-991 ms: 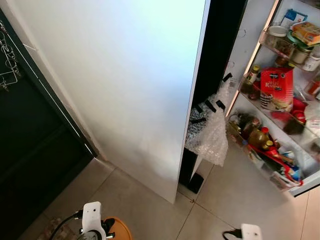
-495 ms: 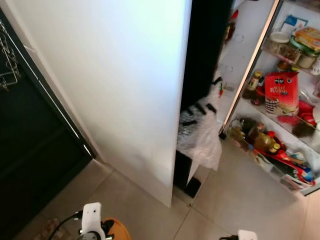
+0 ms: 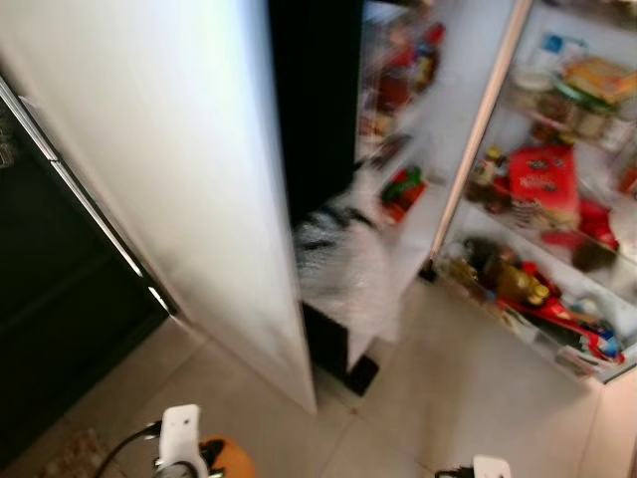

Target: Restocking fridge

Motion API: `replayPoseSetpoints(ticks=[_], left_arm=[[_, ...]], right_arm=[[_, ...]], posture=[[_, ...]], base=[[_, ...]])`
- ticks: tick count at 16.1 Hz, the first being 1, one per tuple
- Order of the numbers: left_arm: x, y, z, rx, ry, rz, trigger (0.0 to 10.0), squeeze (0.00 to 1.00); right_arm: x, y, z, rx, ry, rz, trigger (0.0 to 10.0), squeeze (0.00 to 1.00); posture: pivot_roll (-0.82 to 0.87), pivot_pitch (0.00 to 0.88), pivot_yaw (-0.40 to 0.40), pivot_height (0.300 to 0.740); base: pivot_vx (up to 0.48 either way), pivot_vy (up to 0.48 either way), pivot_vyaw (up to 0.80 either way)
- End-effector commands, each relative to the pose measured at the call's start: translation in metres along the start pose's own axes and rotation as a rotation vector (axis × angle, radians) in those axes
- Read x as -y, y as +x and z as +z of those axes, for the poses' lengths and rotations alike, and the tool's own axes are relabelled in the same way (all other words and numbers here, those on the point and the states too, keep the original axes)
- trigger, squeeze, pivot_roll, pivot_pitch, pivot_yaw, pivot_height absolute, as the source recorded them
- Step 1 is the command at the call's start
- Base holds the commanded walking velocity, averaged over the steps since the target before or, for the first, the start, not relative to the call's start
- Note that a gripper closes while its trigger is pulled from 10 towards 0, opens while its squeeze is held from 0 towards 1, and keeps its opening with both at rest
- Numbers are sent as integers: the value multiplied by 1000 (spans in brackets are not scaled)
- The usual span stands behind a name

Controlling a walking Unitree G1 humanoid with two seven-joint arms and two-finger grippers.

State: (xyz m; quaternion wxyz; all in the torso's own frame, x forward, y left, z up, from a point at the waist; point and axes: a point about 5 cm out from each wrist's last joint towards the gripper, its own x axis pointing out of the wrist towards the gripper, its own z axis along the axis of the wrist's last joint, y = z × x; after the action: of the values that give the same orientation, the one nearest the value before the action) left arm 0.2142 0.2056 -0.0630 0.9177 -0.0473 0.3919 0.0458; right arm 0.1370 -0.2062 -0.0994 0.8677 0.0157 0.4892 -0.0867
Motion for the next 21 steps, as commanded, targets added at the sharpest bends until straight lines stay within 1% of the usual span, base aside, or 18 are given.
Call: replayPoseSetpoints(ticks=[1, 2, 4, 5, 7, 11, 15, 17, 21], left_arm=[[-6, -4, -14, -58, 10, 11, 10000, 0], [-6, -4, -14, -57, 8, 11, 10000, 0], [-6, -4, -14, -58, 7, 10, 10000, 0], [-6, -3, -14, -58, 8, 10, 10000, 0], [-6, -4, -14, -58, 7, 11, 10000, 0], [-6, -4, -15, -60, 7, 10, 10000, 0], [-5, -3, -15, -59, 6, 9, 10000, 0], [-5, -3, -15, -59, 6, 8, 10000, 0], [-4, -3, -15, -59, 4, 6, 10000, 0]], right_arm=[[-3, -1, -8, -31, -4, 2, 10000, 0], [-3, -1, -7, -30, -1, 2, 10000, 0], [3, -2, -8, -30, -21, -2, 10000, 0], [3, -2, -8, -28, -23, -1, 10000, 0], [5, -2, -7, -19, -58, 6, 10000, 0], [7, -2, -8, -18, -64, 7, 10000, 0], [5, -2, -6, -7, -65, 12, 10000, 0], [0, -1, -2, 5, -66, 17, 10000, 0], [-3, 0, 0, 9, -74, 21, 10000, 0]], posture=[[-14, 136, 33, 740], [-14, 139, 31, 740], [-18, 142, 32, 740], [-18, 143, 32, 740], [-19, 145, 33, 740], [-20, 146, 34, 740], [-23, 145, 35, 740], [-23, 145, 35, 740], [-24, 147, 34, 740]], base=[[0, -352, 0], [0, -349, 0], [0, -347, 0], [0, -349, 0], [0, -345, 784], [0, -347, 800], [0, -346, 769], [0, -347, 616], [0, -346, 0]])
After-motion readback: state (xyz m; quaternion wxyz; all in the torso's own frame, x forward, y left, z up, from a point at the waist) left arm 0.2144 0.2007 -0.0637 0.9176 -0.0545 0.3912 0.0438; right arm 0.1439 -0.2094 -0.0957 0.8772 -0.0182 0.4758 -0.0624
